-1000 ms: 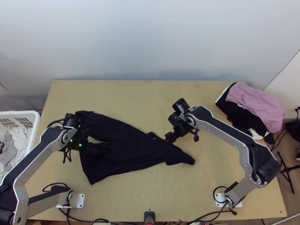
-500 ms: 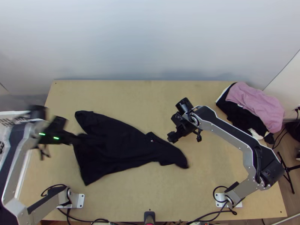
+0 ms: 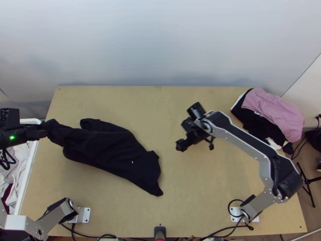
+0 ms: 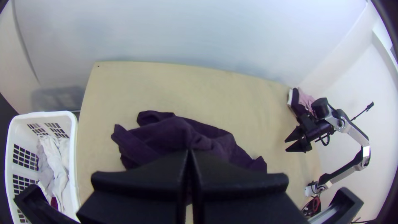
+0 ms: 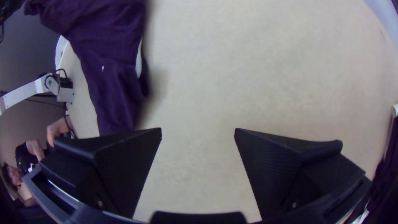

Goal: Fold the t-shirt

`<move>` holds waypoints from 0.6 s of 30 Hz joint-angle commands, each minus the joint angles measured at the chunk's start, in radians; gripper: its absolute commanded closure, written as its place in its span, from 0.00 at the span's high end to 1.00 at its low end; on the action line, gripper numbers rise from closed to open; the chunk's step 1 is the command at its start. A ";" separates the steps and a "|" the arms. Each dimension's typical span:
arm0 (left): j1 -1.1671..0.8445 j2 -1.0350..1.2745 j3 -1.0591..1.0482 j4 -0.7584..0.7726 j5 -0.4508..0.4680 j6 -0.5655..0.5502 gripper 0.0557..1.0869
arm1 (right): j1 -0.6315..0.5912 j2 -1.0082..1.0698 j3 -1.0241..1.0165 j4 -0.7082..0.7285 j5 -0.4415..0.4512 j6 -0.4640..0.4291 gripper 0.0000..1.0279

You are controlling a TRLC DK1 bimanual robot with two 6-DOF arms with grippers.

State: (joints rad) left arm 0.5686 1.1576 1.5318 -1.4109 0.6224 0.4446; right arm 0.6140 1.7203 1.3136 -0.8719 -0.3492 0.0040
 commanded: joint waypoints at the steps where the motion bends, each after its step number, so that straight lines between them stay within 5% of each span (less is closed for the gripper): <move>1: 0.037 -0.006 -0.053 -0.007 0.000 0.077 0.04 | 0.128 0.088 0.099 -0.018 -0.048 0.013 0.81; 12: 0.174 0.025 -0.111 0.003 -0.024 0.198 0.04 | 0.282 0.274 0.297 -0.042 -0.094 0.022 0.80; 15: 0.180 0.027 -0.116 0.003 -0.024 0.201 0.04 | 0.283 0.283 0.279 -0.042 -0.094 0.024 0.68; 18: 0.178 0.027 -0.121 0.003 -0.024 0.203 0.04 | 0.293 0.300 0.256 -0.042 -0.097 0.024 0.67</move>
State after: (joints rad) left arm 0.7231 1.1786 1.4258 -1.4086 0.6010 0.6270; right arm 0.8738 1.9667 1.5661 -0.9104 -0.4385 0.0235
